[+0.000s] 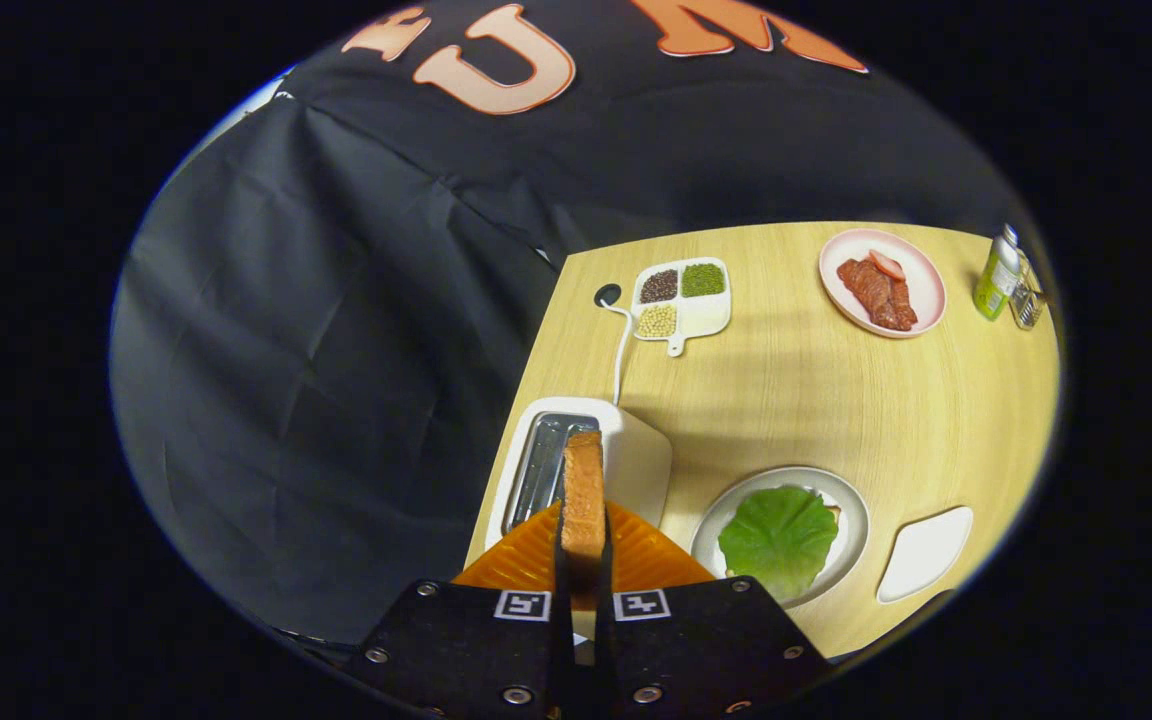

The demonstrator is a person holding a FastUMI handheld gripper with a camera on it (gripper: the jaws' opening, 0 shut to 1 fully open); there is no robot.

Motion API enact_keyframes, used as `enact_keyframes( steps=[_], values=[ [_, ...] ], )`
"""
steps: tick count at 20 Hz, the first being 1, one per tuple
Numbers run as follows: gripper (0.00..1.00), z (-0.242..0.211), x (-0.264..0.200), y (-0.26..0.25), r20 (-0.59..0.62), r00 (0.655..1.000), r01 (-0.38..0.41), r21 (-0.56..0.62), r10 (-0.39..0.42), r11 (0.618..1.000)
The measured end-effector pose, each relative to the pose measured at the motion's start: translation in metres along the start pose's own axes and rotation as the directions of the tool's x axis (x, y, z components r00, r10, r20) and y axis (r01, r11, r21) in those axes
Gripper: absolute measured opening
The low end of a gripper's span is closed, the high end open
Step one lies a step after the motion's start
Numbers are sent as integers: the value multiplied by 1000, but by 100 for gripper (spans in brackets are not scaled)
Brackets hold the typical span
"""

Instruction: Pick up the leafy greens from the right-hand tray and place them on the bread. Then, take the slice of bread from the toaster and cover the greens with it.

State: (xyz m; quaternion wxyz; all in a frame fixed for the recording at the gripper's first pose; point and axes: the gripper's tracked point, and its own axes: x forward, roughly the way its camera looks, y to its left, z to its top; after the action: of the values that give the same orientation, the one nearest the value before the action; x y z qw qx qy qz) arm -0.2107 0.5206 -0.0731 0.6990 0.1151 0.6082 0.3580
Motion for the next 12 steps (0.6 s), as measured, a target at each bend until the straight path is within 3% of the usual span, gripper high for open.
enact_keyframes(
  steps=[8,12],
  values=[
    [9,-62,34,-92,-100,995,-20,70,27,997],
    [9,-93,55,-146,-158,987,41,118,-22,992]
  ],
)
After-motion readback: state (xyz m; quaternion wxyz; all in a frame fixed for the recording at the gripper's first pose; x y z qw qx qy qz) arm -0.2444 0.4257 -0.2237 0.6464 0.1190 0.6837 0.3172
